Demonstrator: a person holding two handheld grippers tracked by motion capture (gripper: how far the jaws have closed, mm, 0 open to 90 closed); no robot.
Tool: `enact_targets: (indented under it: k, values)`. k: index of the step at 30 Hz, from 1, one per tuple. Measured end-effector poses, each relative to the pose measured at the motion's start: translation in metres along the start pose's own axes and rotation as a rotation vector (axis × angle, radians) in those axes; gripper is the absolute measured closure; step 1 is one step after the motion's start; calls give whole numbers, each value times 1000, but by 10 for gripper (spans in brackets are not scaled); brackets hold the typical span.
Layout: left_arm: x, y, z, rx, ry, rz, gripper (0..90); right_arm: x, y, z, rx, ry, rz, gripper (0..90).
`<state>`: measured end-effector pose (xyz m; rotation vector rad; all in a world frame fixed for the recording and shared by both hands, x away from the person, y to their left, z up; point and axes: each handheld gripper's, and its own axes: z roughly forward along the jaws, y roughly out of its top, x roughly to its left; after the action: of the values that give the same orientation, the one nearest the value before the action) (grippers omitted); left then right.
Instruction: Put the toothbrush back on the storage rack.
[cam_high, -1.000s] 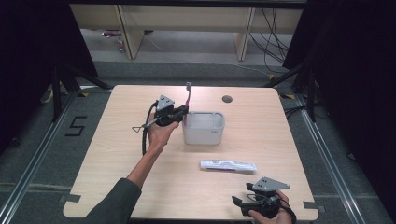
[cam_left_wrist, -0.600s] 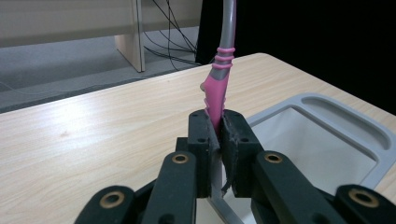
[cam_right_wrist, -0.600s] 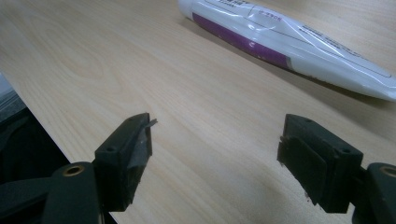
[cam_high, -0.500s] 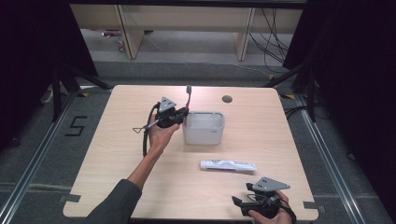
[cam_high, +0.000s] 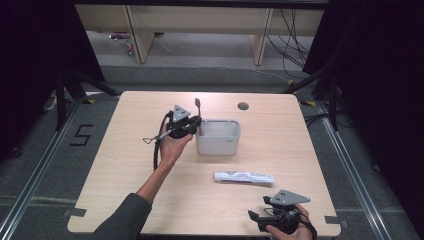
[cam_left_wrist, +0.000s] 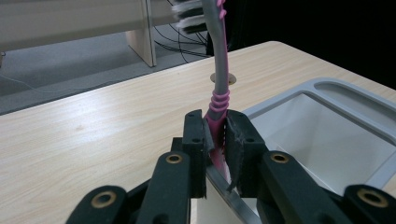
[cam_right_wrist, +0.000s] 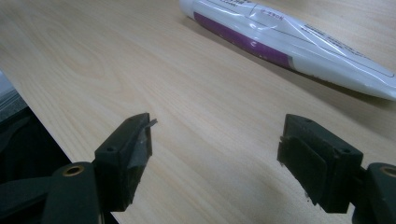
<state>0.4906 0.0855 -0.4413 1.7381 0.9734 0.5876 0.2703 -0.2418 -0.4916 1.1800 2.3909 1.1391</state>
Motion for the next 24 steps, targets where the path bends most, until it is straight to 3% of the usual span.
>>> enact_targets:
  k: [4,15,24]
  values:
    - [0,0,-1,5,5,-5,765,0,0,0,7,1,-1,257]
    - [-2,6,-12,-1,15,-11,529,0,0,0,7,0,-1,257]
    - [0,11,-28,32,10,-25,458,0,1,0,6,3,0,257]
